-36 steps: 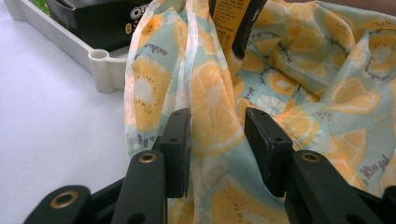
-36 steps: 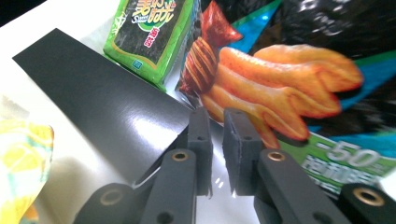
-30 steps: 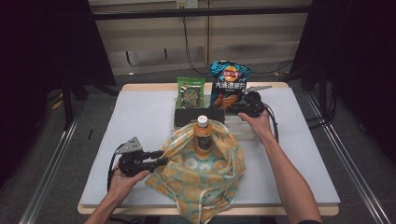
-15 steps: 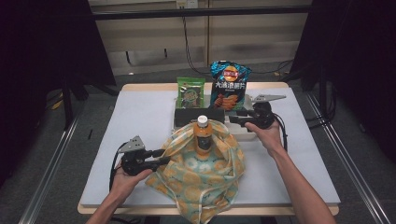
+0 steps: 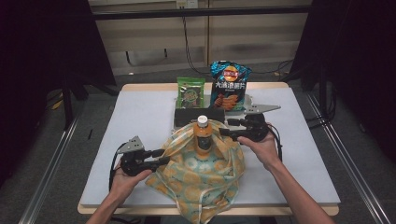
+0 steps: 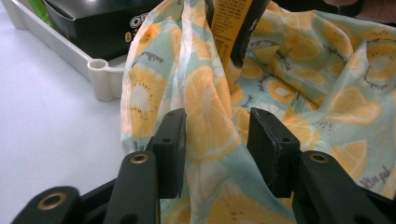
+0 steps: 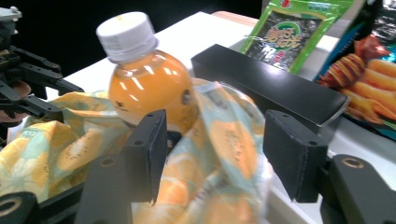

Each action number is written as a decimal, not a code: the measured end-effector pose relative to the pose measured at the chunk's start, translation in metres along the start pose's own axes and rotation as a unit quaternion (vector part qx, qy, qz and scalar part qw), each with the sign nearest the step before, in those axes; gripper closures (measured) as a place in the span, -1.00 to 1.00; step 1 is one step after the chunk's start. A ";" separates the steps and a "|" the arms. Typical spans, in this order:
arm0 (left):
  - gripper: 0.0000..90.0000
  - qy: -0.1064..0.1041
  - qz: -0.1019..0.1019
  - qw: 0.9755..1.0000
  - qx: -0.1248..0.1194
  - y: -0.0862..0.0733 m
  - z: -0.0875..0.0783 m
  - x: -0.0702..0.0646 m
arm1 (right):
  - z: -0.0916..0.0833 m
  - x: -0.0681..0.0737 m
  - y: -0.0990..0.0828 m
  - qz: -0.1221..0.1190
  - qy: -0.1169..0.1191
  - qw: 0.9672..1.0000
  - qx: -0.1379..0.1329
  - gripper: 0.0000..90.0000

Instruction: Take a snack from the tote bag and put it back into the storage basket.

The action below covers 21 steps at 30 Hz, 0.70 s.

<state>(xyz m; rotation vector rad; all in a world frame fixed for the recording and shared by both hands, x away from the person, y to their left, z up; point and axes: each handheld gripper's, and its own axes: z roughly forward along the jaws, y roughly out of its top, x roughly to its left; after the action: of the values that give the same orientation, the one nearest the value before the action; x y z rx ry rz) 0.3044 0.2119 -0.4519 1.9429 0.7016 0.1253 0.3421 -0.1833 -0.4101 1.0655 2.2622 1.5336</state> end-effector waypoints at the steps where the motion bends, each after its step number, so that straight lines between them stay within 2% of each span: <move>1: 0.26 0.000 0.000 1.000 0.000 0.000 0.000 0.000 | 0.001 0.002 0.000 0.001 0.004 1.000 0.000 -0.11; 9: 0.22 0.005 0.005 1.000 0.001 0.000 -0.002 -0.003 | 0.015 0.016 -0.006 -0.012 0.028 1.000 0.008 -0.17; 14: 0.21 0.007 0.006 1.000 0.000 0.001 -0.002 -0.005 | 0.021 0.018 -0.007 -0.023 0.042 0.999 0.010 -0.20; 17: 0.20 0.007 0.005 1.000 0.004 0.000 -0.001 -0.005 | 0.027 0.018 -0.004 -0.043 0.061 0.997 0.009 -0.24; 21: 0.20 0.006 0.002 1.000 0.004 -0.001 0.000 -0.004 | 0.034 0.016 -0.002 -0.053 0.073 0.996 0.006 -0.29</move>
<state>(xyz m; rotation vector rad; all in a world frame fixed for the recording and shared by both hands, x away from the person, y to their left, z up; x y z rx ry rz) 0.3010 0.2105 -0.4513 1.9531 0.7073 0.1377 0.3485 -0.1485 -0.4233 0.8452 2.3845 1.6045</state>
